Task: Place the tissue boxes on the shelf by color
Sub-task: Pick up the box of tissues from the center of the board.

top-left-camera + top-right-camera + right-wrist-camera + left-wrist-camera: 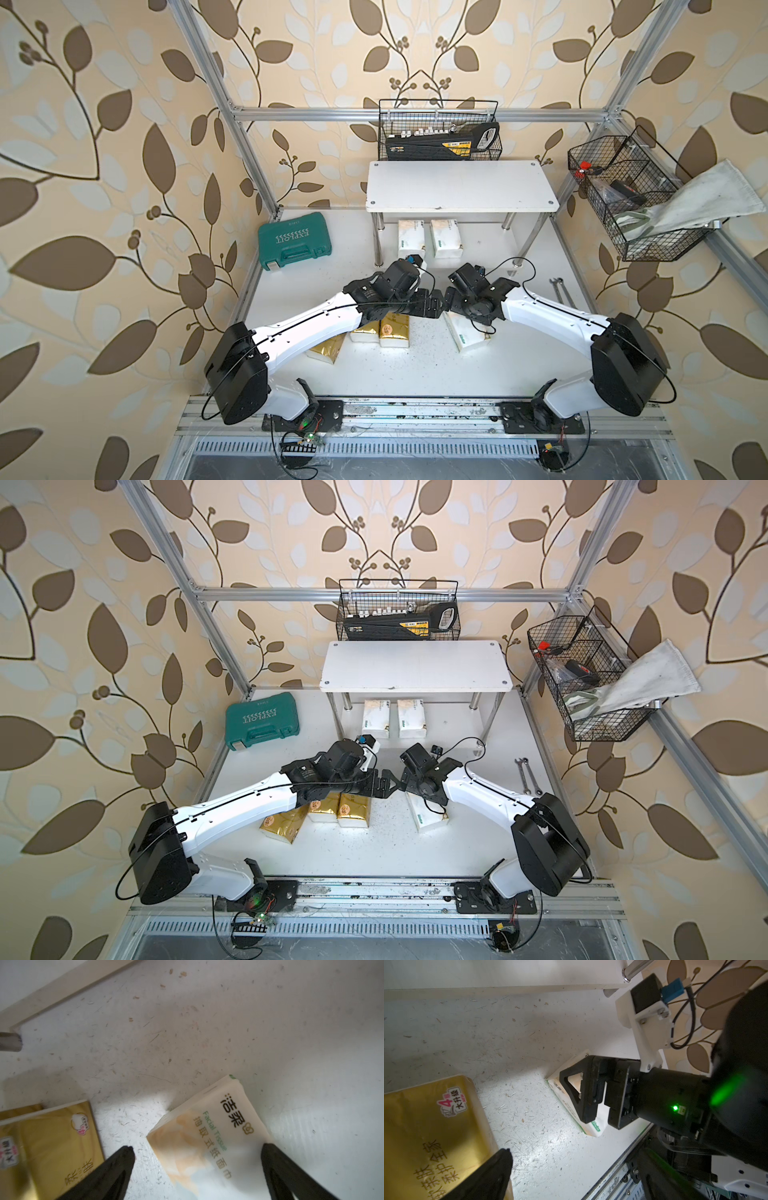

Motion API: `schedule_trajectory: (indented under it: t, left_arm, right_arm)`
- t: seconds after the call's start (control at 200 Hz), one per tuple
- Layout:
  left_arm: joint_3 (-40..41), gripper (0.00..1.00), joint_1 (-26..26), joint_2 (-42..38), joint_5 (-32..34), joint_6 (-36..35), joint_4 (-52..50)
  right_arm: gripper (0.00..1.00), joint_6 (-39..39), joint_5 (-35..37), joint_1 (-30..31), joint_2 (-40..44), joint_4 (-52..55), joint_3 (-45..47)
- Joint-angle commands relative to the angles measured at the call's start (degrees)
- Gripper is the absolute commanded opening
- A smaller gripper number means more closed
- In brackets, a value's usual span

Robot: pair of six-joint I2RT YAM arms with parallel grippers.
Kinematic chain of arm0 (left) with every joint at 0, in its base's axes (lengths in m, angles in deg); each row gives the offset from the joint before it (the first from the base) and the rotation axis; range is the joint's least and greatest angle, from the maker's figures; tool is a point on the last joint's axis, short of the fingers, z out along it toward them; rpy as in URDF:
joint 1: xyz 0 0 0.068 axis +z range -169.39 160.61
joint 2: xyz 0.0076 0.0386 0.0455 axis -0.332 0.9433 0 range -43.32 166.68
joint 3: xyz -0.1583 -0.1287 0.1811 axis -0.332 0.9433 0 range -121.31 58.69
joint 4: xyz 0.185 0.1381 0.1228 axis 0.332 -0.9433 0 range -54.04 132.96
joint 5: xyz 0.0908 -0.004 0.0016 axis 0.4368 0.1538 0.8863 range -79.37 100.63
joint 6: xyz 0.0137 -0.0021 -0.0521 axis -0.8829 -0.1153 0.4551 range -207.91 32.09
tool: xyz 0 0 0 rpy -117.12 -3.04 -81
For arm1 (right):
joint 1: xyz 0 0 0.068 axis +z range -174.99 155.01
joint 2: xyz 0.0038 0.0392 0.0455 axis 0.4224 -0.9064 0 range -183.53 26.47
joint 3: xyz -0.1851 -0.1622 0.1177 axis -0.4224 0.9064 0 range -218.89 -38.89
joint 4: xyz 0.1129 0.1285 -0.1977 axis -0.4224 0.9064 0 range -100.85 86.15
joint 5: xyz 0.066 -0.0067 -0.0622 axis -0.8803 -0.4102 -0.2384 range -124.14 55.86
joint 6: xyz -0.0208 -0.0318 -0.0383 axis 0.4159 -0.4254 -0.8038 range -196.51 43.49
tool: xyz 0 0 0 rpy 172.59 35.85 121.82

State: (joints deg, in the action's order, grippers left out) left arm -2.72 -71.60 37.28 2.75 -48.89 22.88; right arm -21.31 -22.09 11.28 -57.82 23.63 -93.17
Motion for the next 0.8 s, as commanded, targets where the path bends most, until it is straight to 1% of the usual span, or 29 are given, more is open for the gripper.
schedule_trajectory:
  t: [0.0,0.04,0.055,0.155,0.255,0.34,0.505,0.795]
  left_arm:
    - [-2.17,0.99,-0.18,-2.06,0.68,-1.65,-1.43]
    - [-2.22,0.99,-0.18,-2.29,0.61,-1.93,-1.74]
    - [-2.22,0.99,-0.13,-2.42,0.53,-2.01,-1.85]
    - [-1.99,0.99,-0.13,-3.61,0.85,-2.59,-2.71]
    - [-1.66,0.99,-0.18,-5.02,1.36,-3.14,-3.52]
    - [-1.50,0.99,-0.18,-6.09,1.96,-3.60,-4.29]
    - [-1.40,0.99,-0.18,-7.12,2.46,-3.98,-5.05]
    - [-1.00,0.99,-0.18,-7.74,2.76,-3.79,-5.56]
  right_arm:
    - [0.99,-3.41,0.79,-0.06,4.52,3.21,0.43]
    - [0.99,-5.05,1.38,-0.21,6.40,3.86,1.14]
    - [0.99,-7.52,1.56,-0.23,7.10,3.91,1.54]
    - [0.99,-15.74,2.05,-0.41,10.43,4.70,3.68]
    - [0.99,-23.69,0.62,-0.52,11.51,4.59,5.87]
    - [0.99,-27.28,-1.06,-0.52,11.46,4.60,7.19]
    - [0.99,-28.97,-3.78,-0.51,10.07,4.02,8.38]
    - [0.99,-26.94,-7.00,-0.46,8.06,0.07,11.03]
